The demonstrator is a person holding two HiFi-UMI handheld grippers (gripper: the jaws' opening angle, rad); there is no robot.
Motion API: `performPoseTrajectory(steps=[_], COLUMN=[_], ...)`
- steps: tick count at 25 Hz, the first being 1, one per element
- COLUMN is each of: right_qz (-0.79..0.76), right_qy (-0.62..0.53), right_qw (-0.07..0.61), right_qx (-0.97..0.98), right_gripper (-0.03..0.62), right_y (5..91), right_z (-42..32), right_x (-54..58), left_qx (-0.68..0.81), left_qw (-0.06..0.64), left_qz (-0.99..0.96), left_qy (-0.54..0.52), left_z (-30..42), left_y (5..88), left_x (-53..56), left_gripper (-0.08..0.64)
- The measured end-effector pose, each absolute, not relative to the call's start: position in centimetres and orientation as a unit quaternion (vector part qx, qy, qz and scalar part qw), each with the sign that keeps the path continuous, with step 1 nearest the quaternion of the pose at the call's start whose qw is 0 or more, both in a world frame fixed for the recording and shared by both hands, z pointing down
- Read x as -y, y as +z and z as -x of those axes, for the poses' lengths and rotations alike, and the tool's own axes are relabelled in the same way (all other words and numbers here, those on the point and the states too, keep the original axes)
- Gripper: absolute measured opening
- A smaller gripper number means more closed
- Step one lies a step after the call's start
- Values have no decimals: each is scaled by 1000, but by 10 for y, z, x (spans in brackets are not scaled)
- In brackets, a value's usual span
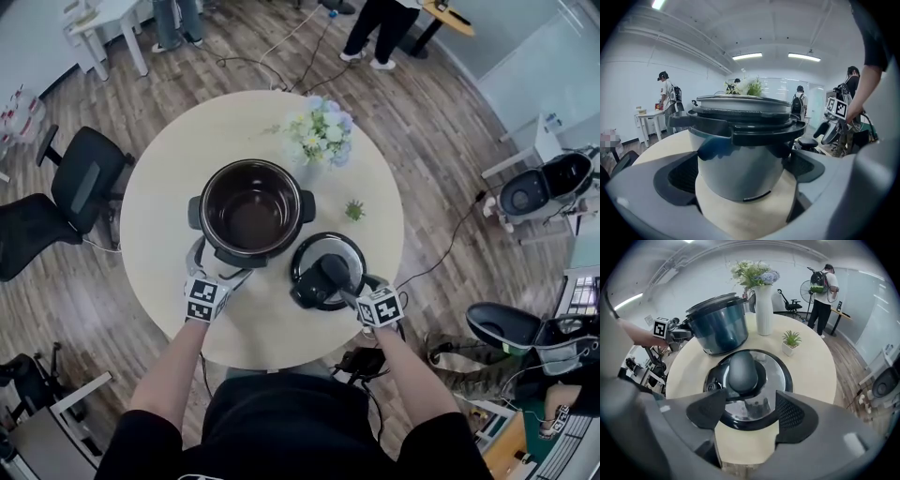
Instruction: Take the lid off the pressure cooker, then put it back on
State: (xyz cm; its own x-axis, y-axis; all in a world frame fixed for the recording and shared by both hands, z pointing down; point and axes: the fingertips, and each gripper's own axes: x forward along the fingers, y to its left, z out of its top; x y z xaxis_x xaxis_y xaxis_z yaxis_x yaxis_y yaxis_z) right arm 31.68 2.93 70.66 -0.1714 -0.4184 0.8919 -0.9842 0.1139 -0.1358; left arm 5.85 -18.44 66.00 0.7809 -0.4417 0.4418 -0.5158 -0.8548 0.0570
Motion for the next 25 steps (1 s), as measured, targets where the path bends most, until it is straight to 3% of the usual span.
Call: performPoseTrajectory(steps=[10,25], right_qz=[-510,-482], right_qy=[376,398], right_qw=[362,406], right_qx=[683,667], right_gripper=[328,313], right_y=[692,739], right_z=[-301,-287], right_x=[11,48], left_qx=[255,256], left_qw=[86,87], left_qz=[-940,-939], left_qy=[211,212], left_z=[-59,-61], left_y=[660,661], left_x=[184,185], left_gripper=[591,591])
